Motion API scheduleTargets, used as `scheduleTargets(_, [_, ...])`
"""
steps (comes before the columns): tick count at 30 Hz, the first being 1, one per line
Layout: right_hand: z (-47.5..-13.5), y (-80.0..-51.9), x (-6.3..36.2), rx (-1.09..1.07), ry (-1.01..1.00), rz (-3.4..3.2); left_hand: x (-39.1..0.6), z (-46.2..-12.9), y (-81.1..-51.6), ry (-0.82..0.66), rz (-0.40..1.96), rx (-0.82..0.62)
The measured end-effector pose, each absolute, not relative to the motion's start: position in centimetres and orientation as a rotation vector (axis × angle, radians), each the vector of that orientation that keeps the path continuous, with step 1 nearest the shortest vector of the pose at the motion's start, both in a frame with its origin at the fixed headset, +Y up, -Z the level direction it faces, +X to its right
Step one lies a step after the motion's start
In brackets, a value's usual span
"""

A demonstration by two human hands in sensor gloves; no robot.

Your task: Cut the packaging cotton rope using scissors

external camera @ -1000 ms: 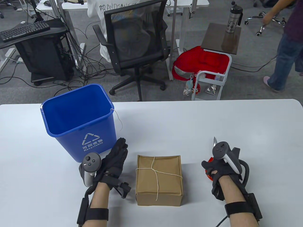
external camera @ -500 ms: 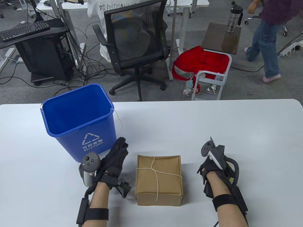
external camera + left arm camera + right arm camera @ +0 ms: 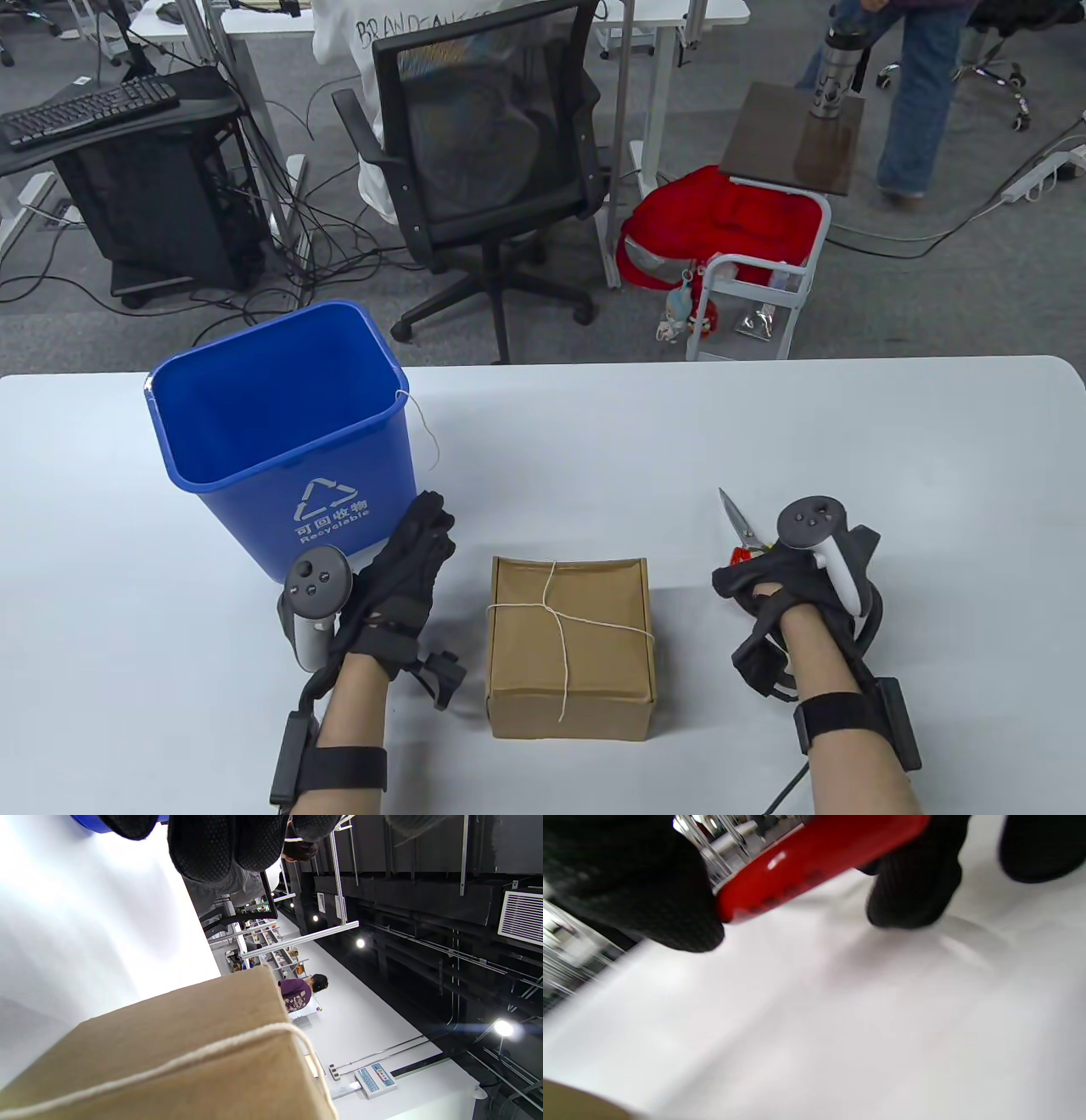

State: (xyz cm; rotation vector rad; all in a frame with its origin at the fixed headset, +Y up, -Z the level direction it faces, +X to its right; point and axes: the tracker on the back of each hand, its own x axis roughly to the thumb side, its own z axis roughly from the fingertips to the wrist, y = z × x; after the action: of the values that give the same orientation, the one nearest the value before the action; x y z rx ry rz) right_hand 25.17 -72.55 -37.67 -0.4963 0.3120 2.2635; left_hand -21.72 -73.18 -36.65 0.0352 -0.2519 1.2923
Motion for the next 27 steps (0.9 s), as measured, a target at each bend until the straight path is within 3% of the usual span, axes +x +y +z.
scheduleTargets(2, [-37.4,-72.2,25.0,-0.304,0.250,2.098,-21.7,-36.6,-73.2,-0.249,1.290,0.035])
scheduleTargets(5, [-36.8,-71.5,24.4,-0.285,0.159,1.838,-21.7,-36.6,-73.2,-0.250,1.278,0.031])
scheduleTargets(14, [-36.2,-68.4,21.0,0.110,0.178,1.903,-20.4,-36.3,-72.7,-0.302,1.169,-0.010])
scheduleTargets(21, [-36.1,-67.2,19.0,0.314,0.673,1.885,-18.5,-34.6,-72.2,-0.396,0.925,-0.107])
scheduleTargets(27, [-35.8,-67.1,18.1,0.348,1.051,1.978,-17.4,-33.9,-71.7,-0.441,0.635,-0.191])
